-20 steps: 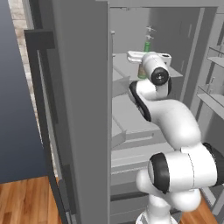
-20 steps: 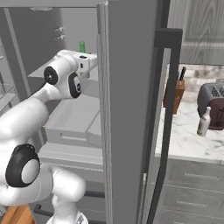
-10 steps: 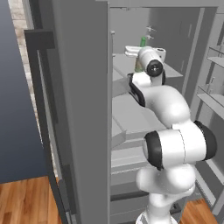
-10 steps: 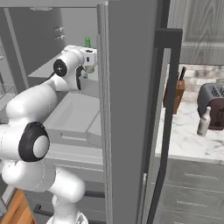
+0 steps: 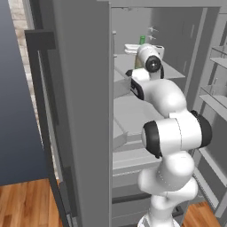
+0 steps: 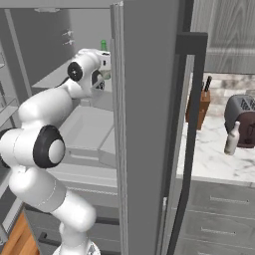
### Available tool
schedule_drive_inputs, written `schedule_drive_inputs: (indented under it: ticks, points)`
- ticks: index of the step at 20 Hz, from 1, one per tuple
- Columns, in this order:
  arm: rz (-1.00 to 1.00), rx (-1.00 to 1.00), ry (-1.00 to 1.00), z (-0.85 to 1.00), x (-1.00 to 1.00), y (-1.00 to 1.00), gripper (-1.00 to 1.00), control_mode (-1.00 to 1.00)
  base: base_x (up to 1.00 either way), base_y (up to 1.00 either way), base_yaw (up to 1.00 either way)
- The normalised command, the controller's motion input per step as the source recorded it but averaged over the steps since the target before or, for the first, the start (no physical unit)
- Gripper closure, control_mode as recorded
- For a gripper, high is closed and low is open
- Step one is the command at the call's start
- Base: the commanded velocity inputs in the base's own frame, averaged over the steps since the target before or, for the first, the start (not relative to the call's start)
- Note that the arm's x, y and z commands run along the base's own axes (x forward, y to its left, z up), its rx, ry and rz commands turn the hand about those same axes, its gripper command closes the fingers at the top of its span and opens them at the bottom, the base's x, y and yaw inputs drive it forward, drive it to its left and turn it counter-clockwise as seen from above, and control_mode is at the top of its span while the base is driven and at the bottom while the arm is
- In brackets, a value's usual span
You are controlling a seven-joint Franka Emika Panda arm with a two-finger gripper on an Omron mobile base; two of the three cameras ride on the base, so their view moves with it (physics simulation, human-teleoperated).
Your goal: Place the beer and liquor on the top shelf of the fridge to keep them out of children's reach, and place the onion on lower shelves for easy access.
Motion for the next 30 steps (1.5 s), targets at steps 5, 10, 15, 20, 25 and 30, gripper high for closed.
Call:
schedule_drive_inputs:
  ticks: [5,10,15,20,25,30]
  points:
    - [0.02,0.00,-0.03,0.00,0.26,0.00,-1.00,-1.00,0.00,0.00,0.00]
    - [0.02,0.00,-0.02,0.00,0.01,0.00,-1.00,-1.00,0.00,0.00,0.00]
    - [0.00,-0.05,0.00,-0.02,-0.10,0.00,-1.00,-1.00,0.00,0.00,0.00]
    - [0.01,-0.05,0.00,-0.08,-0.43,0.05,-1.00,-1.00,0.00,0.00,0.00]
    - [0.04,-0.07,0.01,0.00,-0.68,0.21,-1.00,-1.00,0.00,0.00,0.00]
    - [0.10,-0.01,0.04,0.00,-0.95,0.02,-1.00,-1.00,0.00,0.00,0.00]
